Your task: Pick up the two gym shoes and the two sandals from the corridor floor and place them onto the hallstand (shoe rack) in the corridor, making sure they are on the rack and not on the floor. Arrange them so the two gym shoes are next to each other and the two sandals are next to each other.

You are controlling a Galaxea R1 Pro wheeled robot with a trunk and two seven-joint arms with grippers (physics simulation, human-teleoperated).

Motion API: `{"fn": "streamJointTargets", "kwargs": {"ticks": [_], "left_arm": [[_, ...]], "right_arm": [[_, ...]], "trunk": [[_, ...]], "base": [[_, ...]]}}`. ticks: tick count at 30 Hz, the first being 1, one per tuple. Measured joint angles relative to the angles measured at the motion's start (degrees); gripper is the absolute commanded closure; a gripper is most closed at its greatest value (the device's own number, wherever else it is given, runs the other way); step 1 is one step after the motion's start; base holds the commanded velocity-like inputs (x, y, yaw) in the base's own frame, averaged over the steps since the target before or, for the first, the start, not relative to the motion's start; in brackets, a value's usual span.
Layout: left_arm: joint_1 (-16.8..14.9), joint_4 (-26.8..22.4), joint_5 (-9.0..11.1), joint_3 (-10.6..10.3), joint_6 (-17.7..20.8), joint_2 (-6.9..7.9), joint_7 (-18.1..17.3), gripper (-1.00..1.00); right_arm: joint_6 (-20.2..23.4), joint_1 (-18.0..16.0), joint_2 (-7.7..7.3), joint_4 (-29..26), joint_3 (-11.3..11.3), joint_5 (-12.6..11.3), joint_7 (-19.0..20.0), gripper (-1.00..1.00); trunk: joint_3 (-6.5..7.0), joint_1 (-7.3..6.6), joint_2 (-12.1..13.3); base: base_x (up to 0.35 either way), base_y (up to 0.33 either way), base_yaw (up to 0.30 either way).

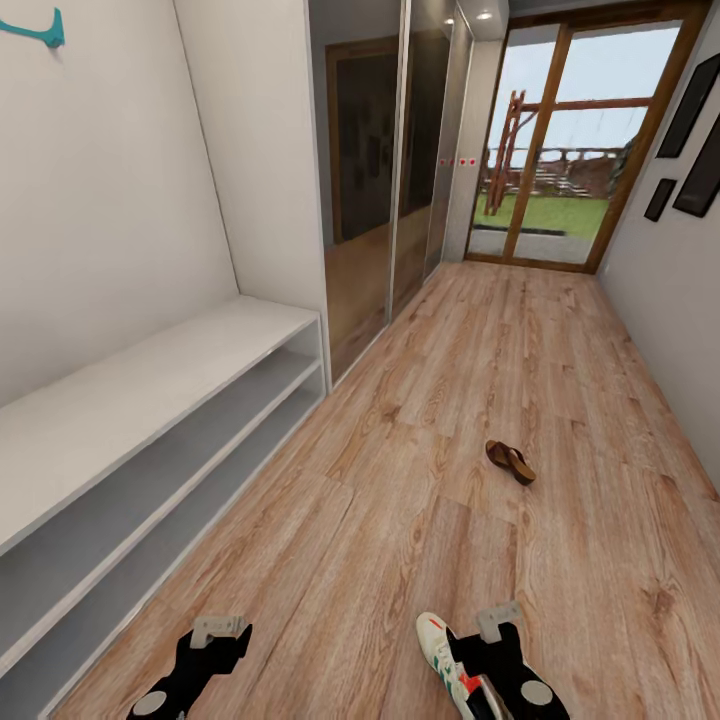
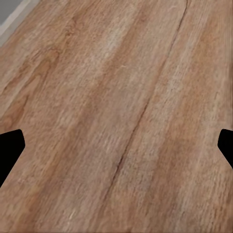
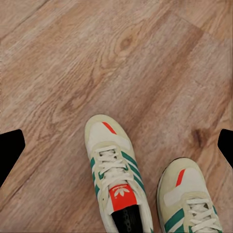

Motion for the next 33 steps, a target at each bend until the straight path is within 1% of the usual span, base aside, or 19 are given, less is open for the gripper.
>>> {"fn": "streamJointTargets", "kwargs": {"ticks": [5, 6, 8, 9, 15, 26, 33], "left_arm": [[-0.23, 0.0, -0.01, 0.0, 0.02, 0.01, -0.41, -1.0], [-0.27, 0.0, -0.01, 0.0, 0.03, 0.02, -0.52, -1.0], [-0.28, -0.01, -0.01, 0.01, 0.03, 0.05, -0.55, -1.0], [-0.31, -0.01, -0.01, 0.01, 0.03, 0.07, -0.57, -1.0], [-0.34, -0.01, 0.04, 0.01, 0.0, 0.05, -0.6, -1.0], [-0.36, -0.04, 0.07, 0.01, -0.05, 0.02, -0.6, -1.0], [-0.33, -0.02, 0.07, 0.01, -0.05, 0.04, -0.6, -1.0]], "right_arm": [[0.1, -0.22, -0.07, -2.02, 0.0, 0.02, 2.84, -1.0], [0.13, -0.4, -0.12, -2.65, -0.01, 0.75, 5.95, -1.0], [0.14, -0.48, -0.11, -2.79, -0.06, 1.56, 6.96, -1.0], [0.14, -0.53, -0.13, -2.81, -0.1, 2.45, 7.53, -1.0], [0.08, -0.59, -0.14, -2.49, -0.48, 4.46, 8.45, -1.0], [0.01, -0.62, -0.15, -0.43, -0.71, 4.62, 8.53, -1.0], [-0.02, -0.62, -0.15, -0.27, -0.79, 4.6, 8.49, -1.0]], "trunk": [[-0.9, 1.1, -2.01], [-1.08, 1.32, -2.41], [-1.44, 1.76, -3.21], [-1.62, 1.98, -3.61], [-2.69, 3.3, -6.02], [-4.67, 5.71, -10.43], [-6.0, 7.25, -13.24]], "base": [[0.0, 0.0, 0.0], [0.0, 0.0, 0.0], [0.0, 0.0, 0.0], [0.0, 0.0, 0.0], [0.0, 0.0, 0.0], [0.0, 0.0, 0.0], [0.0, 0.0, 0.0]]}}
